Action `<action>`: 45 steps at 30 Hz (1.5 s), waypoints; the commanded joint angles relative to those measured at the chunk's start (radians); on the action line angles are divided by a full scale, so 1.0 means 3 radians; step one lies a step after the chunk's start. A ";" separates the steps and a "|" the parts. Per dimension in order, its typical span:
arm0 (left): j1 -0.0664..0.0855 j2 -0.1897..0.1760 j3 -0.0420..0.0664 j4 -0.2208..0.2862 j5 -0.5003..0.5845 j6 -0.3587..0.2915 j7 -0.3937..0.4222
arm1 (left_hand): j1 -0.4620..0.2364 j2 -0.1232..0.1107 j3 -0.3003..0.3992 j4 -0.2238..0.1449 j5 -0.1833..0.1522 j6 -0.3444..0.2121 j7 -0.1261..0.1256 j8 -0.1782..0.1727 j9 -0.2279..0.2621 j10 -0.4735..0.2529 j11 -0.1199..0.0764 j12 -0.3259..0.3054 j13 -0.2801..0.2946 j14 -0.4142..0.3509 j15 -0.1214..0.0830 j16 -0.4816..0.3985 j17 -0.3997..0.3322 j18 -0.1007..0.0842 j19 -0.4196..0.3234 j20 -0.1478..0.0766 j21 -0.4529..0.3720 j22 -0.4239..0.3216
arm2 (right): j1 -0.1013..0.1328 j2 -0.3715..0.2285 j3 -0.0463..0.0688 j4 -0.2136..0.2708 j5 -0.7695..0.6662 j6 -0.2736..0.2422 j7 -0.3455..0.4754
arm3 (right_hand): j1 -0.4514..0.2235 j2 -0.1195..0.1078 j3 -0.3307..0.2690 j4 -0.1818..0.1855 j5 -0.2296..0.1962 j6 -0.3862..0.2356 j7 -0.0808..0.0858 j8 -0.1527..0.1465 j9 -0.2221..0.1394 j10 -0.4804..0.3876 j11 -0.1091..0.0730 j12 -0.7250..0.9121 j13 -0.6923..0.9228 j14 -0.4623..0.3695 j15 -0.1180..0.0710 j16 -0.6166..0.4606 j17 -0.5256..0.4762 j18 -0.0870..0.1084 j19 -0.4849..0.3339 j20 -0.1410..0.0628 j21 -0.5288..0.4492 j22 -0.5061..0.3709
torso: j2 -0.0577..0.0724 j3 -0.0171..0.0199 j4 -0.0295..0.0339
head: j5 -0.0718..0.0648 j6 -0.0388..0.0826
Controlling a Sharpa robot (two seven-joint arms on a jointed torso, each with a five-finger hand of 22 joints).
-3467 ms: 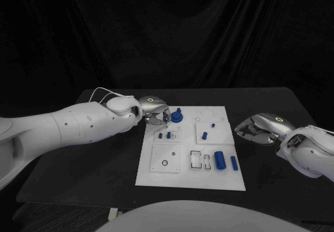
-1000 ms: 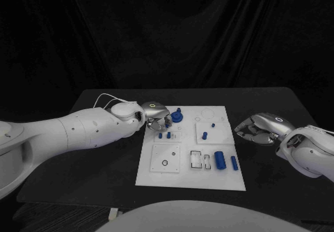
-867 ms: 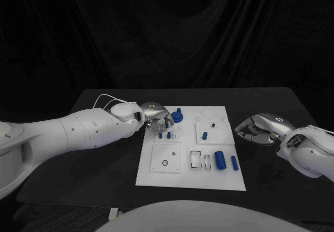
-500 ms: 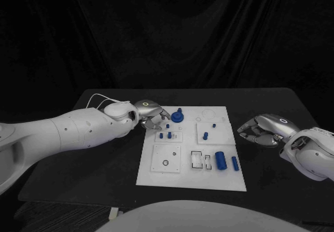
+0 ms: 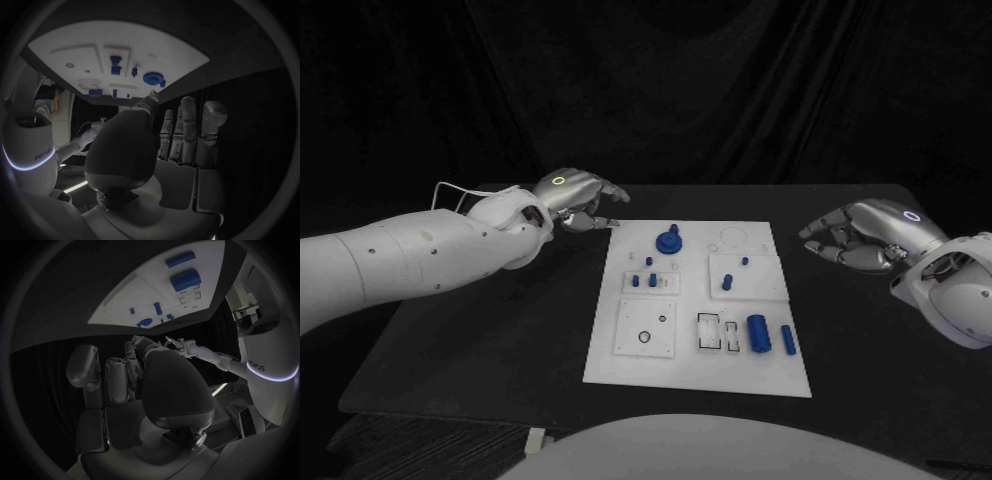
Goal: Assemble the parts on the task board
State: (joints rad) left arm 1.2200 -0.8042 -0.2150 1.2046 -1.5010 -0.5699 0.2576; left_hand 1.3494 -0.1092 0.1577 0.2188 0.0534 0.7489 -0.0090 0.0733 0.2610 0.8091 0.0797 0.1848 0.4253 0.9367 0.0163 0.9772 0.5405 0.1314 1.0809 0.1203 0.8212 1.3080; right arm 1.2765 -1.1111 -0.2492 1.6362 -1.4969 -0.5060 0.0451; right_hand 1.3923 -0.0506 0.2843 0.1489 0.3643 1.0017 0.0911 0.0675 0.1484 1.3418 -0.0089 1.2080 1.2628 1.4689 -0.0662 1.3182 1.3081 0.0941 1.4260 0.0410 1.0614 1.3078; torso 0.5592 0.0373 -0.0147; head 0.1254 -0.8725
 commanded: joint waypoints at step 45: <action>-0.0048 -0.0259 -0.0001 0.0685 0.4583 0.1880 0.1715 | -0.0559 0.0631 -0.1168 0.0250 0.0258 -0.1938 -0.0340 -0.0171 -0.0794 -0.2688 -0.0581 -0.0577 -0.1408 -0.3122 0.0013 -0.3257 -0.1802 0.0146 -0.3603 0.0209 -0.2737 -0.4360 | 0.0043 0.0704 0.0005 -0.0559 -0.0506 0.0768 -0.0144 | 0.0047 -0.0134 -0.0197 0.0020 -0.0662 -0.0419 -0.0092 0.0002 -0.0188 -0.1715 0.0400 -0.3393 -0.3505 -0.0260 0.0218 -0.0880 -0.0879 0.0148 -0.0369 0.0212 -0.1294 0.0228 | 0.0132 -0.0183 0.0307 | -0.0419 0.0099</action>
State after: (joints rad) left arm 1.2065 -0.8831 -0.2166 1.4097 -0.1070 0.0029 0.6714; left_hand 1.1900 0.0810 -0.1901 0.2938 0.1345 0.1734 -0.1021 0.0249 0.0236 0.0034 -0.0850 0.0171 0.0041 -0.0007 0.0262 0.0036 0.0010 0.1705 -0.0005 0.1867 0.0069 0.0011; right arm 1.2924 -0.9009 -0.2486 1.4715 -1.6355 -0.2896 -0.0085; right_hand 1.4066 -0.0980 0.2301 0.1557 0.1627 0.8736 0.0627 0.0675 0.0928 0.8222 0.1108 0.1859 0.2126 1.3936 -0.0016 1.0601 1.0453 0.1254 1.3114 0.1022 0.6764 1.3074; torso 0.5940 -0.0134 0.0712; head 0.0035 -0.8445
